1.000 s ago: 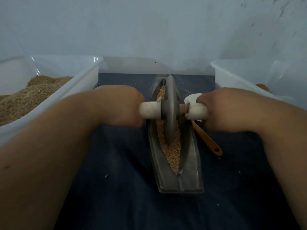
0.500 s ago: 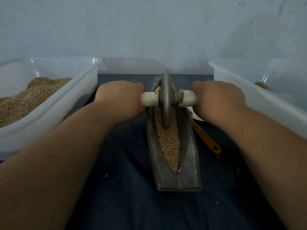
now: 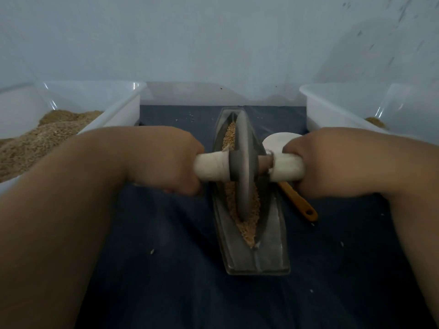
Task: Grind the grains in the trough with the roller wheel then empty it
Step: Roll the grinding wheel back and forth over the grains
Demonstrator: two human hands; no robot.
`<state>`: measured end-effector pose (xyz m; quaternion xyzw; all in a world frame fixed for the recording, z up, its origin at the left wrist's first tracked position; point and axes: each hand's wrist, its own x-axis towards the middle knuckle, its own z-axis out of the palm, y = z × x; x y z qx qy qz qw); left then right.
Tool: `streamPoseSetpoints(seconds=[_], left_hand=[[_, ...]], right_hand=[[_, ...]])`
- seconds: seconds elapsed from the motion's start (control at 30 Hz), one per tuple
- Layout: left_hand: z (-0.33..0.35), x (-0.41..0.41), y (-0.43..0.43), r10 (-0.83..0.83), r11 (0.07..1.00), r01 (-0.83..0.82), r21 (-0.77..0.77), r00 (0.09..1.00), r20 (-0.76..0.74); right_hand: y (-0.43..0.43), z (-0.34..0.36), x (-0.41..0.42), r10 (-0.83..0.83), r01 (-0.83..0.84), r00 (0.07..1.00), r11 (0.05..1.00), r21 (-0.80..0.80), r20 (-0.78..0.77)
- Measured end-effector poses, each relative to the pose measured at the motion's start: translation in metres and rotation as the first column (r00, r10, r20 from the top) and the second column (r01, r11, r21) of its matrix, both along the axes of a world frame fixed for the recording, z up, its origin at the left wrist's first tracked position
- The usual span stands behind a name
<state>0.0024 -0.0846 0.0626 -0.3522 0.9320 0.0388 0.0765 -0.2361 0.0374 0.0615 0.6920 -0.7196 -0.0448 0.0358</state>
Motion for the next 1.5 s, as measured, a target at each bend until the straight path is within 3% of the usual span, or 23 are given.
streamPoseSetpoints(seconds=[0.13, 0.23, 0.3, 0.4, 0.5, 0.63, 0.73, 0.87, 0.97, 1.07, 1.17, 1.23, 1.37, 1.5], left_hand=[[-0.001, 0.001, 0.005, -0.057, 0.998, 0.057, -0.013, 0.998, 0.041], [-0.008, -0.002, -0.004, -0.010, 1.000, 0.009, -0.026, 0.999, -0.045], [-0.015, -0.007, -0.013, 0.017, 0.981, -0.043, -0.187, 0.990, -0.138], [-0.027, -0.022, -0.024, 0.079, 0.865, -0.198, -0.461, 0.962, -0.263], [-0.032, -0.035, -0.030, 0.095, 0.806, -0.273, -0.525, 0.935, -0.341], [-0.030, -0.036, -0.029, 0.114, 0.799, -0.269, -0.538, 0.946, -0.303], [-0.023, -0.026, -0.022, 0.096, 0.855, -0.184, -0.485, 0.975, -0.201], [-0.009, -0.006, -0.010, 0.037, 0.984, -0.045, -0.170, 0.998, -0.048], [-0.006, 0.000, 0.000, 0.015, 0.998, -0.019, 0.053, 0.997, 0.072], [-0.005, 0.000, 0.001, -0.015, 0.998, 0.012, 0.060, 0.999, 0.041], [-0.008, -0.003, -0.006, 0.018, 1.000, -0.019, -0.022, 0.999, -0.030], [-0.013, -0.008, -0.013, 0.034, 0.984, -0.053, -0.170, 0.993, -0.114], [-0.029, -0.026, -0.024, 0.074, 0.855, -0.218, -0.470, 0.949, -0.305], [-0.033, -0.035, -0.027, 0.062, 0.797, -0.257, -0.547, 0.935, -0.349]], right_hand=[[0.010, 0.000, 0.003, -0.008, 0.008, 1.000, 1.000, -0.016, -0.022], [-0.003, -0.007, 0.001, -0.017, 0.015, 1.000, 0.995, -0.095, -0.022], [-0.018, -0.018, -0.002, -0.050, 0.039, 0.998, 0.974, -0.222, -0.045], [-0.043, -0.034, -0.008, -0.096, 0.028, 0.987, 0.887, -0.462, -0.126], [-0.059, -0.043, -0.013, -0.126, 0.021, 0.981, 0.823, -0.568, -0.145], [-0.060, -0.043, -0.017, -0.128, 0.045, 0.985, 0.843, -0.536, -0.118], [-0.047, -0.031, -0.016, -0.063, 0.040, 0.997, 0.926, -0.375, -0.049], [-0.014, -0.005, -0.004, 0.023, -0.022, 1.000, 0.997, -0.079, 0.017], [0.010, 0.005, 0.002, 0.049, -0.049, 0.999, 0.999, 0.006, 0.016], [0.012, 0.004, 0.004, 0.032, -0.032, 0.999, 0.999, 0.016, -0.007], [-0.003, -0.006, 0.002, 0.007, -0.007, 1.000, 0.995, -0.097, -0.003], [-0.018, -0.019, -0.002, -0.020, 0.014, 1.000, 0.972, -0.233, -0.023], [-0.049, -0.039, -0.008, -0.079, 0.014, 0.991, 0.871, -0.492, -0.112], [-0.060, -0.044, -0.013, -0.121, 0.051, 0.988, 0.844, -0.534, -0.095]])
